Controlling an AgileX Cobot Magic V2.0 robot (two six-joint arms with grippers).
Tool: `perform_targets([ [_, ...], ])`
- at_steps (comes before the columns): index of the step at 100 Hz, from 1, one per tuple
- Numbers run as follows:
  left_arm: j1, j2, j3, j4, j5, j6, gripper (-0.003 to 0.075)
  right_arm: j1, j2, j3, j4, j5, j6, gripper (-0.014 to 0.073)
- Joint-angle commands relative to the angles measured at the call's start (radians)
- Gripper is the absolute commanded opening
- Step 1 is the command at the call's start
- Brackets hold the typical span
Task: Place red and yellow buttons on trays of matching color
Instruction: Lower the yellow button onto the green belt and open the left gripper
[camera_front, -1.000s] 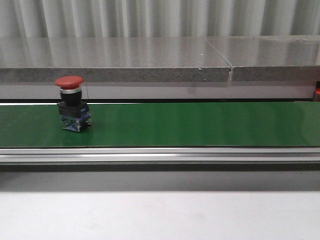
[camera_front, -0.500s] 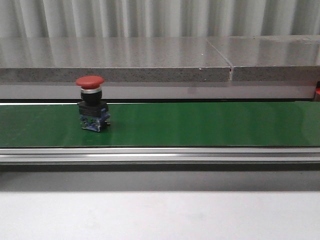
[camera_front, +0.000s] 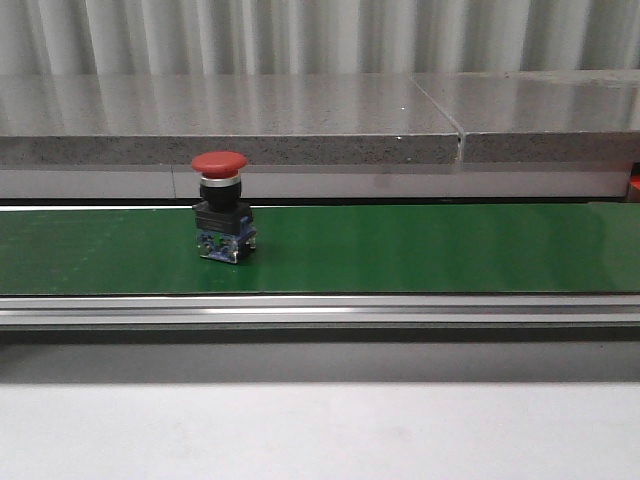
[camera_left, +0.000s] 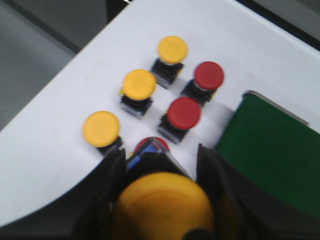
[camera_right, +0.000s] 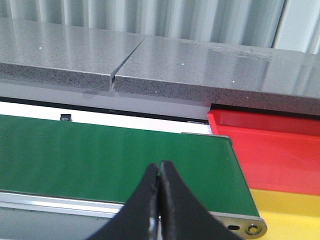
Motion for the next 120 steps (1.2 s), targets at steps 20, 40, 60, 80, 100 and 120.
perform_targets([
  [20,-0.203,0.152,-0.175,-0.018,0.0,0.04,-0.002,-0.003,0.002,-0.006,-0.012,-0.082,-0.004,-0.0068],
  [40,-0.257,0.281,-0.25,-0.018,0.001,0.04,-0.002,-0.003,0.002,-0.006,-0.012,-0.082,-0.004,-0.0068],
  [60,-0.281,0.37,-0.277,-0.02,0.004,0.04,-0.002,-0.003,0.002,-0.006,-0.012,-0.082,-0.004,-0.0068],
  [80,-0.281,0.409,-0.277,-0.02,0.046,0.052,-0.002,-0.003,0.002,-0.006,-0.012,-0.082,-0.004,-0.0068],
  [100,-0.281,0.413,-0.277,-0.022,0.095,0.075,-0.002,-0.003,0.002,-0.006,-0.012,-0.082,-0.004,-0.0068],
  [120,-0.281,0.413,-0.277,-0.022,0.099,0.081,-0.0017,-0.003,0.002,-0.006,-0.012,-0.082,-0.004,-0.0068],
])
